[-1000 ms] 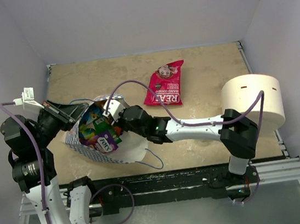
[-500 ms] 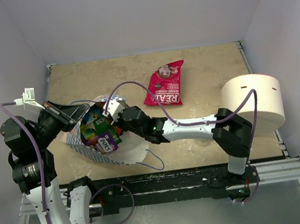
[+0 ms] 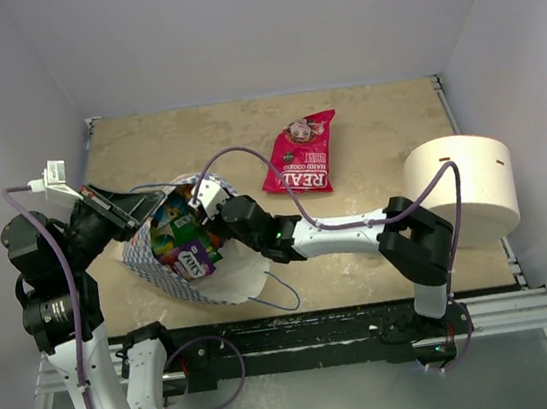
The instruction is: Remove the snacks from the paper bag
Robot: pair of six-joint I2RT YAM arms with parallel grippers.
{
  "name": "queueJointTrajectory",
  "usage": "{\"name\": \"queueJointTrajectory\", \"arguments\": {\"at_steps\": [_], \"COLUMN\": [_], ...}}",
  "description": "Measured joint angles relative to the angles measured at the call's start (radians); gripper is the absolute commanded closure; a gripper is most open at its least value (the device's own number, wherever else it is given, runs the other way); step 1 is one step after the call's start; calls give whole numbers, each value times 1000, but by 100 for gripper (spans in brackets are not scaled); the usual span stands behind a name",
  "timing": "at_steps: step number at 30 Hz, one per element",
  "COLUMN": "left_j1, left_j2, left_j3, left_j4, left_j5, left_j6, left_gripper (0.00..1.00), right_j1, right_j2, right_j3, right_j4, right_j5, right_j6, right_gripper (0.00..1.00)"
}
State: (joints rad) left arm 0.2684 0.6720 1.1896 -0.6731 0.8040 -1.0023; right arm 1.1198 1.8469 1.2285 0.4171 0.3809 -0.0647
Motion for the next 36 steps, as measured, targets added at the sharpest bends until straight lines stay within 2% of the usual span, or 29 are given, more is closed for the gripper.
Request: {"name": "queueJointTrajectory", "arguments": {"at_steps": [4, 7, 9, 17, 26, 30, 36], "left_j1": [0, 0, 0, 0, 0, 0, 0], "left_j2": [1, 7, 11, 16, 20, 23, 22], "left_j3": [0, 0, 0, 0, 0, 0, -10], "left_j4": [-3, -6, -6, -13, -18, -18, -6], "left_j5": [1, 1, 2, 14, 9, 1, -2], "left_j6": [3, 4, 4, 18, 18, 22, 22], "left_gripper": [100, 100, 100, 100, 100, 100, 100], "right_j1": [-13, -16, -16, -21, -29, -34, -39], "right_j2": [17, 43, 63, 101, -24, -161, -430], "right_j3": [5, 21, 34, 55, 56, 37, -93], "right_j4": [4, 5, 6, -8, -166, -214, -233], "right_j5": [0, 4, 10, 14, -97, -166, -297], "right_j6": [21, 30, 34, 35, 58, 86, 109], "right_gripper": [40, 43, 51, 99, 100, 100, 100]}}
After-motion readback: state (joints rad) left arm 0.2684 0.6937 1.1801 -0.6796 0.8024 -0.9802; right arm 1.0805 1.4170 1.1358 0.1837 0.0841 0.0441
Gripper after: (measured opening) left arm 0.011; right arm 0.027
